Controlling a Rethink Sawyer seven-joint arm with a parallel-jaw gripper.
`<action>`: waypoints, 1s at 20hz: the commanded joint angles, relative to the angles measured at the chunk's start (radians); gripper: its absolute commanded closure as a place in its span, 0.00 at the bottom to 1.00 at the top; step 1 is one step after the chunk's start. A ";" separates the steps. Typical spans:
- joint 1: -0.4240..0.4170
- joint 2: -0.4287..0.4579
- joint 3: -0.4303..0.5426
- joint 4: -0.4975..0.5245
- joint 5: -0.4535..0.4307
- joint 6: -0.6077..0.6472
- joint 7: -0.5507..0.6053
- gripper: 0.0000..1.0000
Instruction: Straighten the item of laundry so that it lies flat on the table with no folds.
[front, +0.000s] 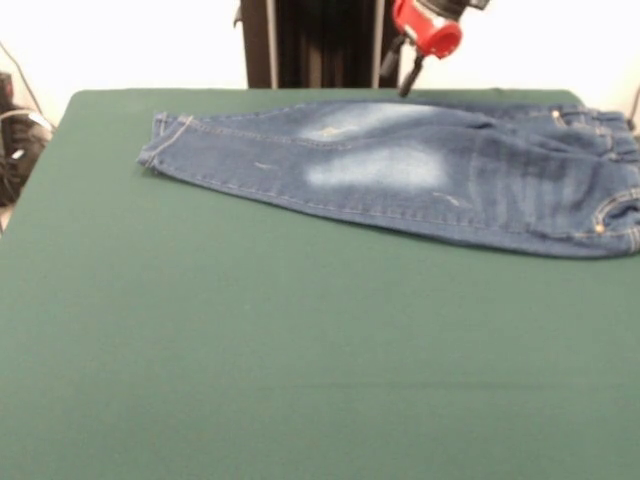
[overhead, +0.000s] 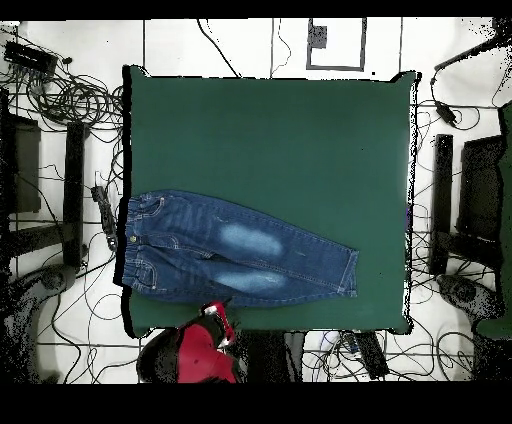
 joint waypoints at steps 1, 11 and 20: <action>0.008 0.024 0.034 -0.034 -0.059 0.043 0.001 0.00; 0.059 0.170 0.051 -0.094 -0.021 -0.011 0.058 0.00; 0.075 0.352 0.077 -0.134 0.040 -0.142 0.152 0.00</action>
